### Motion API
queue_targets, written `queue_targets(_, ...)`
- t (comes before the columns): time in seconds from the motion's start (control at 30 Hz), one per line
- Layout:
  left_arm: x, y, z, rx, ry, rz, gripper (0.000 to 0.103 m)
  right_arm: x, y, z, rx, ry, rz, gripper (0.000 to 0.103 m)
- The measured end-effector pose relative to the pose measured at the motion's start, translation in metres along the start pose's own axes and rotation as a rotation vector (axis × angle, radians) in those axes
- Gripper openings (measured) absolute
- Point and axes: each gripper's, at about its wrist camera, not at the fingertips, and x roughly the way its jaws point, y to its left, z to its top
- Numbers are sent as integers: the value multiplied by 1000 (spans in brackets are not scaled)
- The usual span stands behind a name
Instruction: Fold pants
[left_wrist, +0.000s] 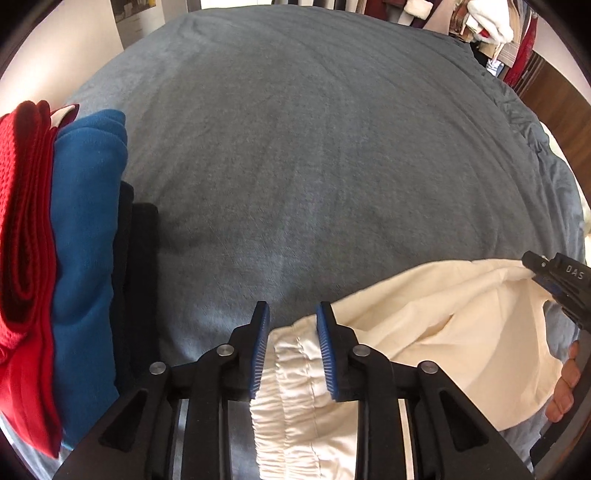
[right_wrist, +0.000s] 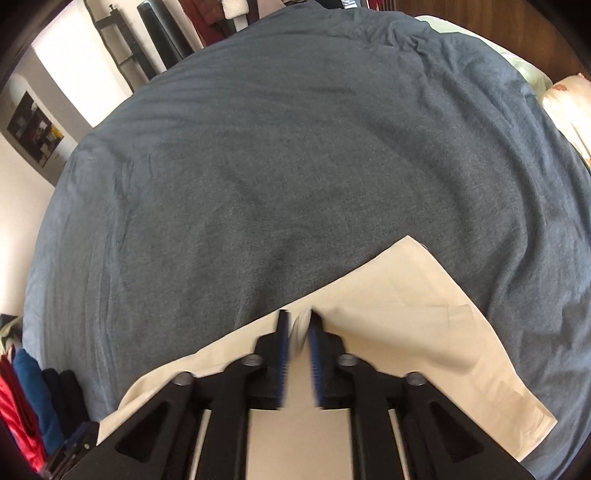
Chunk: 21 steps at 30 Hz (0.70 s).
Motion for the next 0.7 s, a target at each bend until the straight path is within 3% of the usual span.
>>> queue_targets(0.07,0,0,4,21,-25,30,29,-3,4,1,-17,-25,-1,34)
queue_targets(0.17,-10,-4,8,82,-96,80,36,-8,10,6,-44,-50,-9,34)
queue_targets(0.3,-32,-7,2,157,-146,-10,45,-18,13,11,-54,-57,-1,34)
queue_targets(0.47,-35,-11,-21,326,-85,-137,50,-38,16,-5,-80,-40,44,34)
queue_targets(0.57,-28,-12,-30,408,-60,-123,50,-45,19,-20,-114,-15,57,34)
queue_targets(0.7,-13,-10,-32,447,-47,-70,50,-48,26,-43,-155,9,58,34)
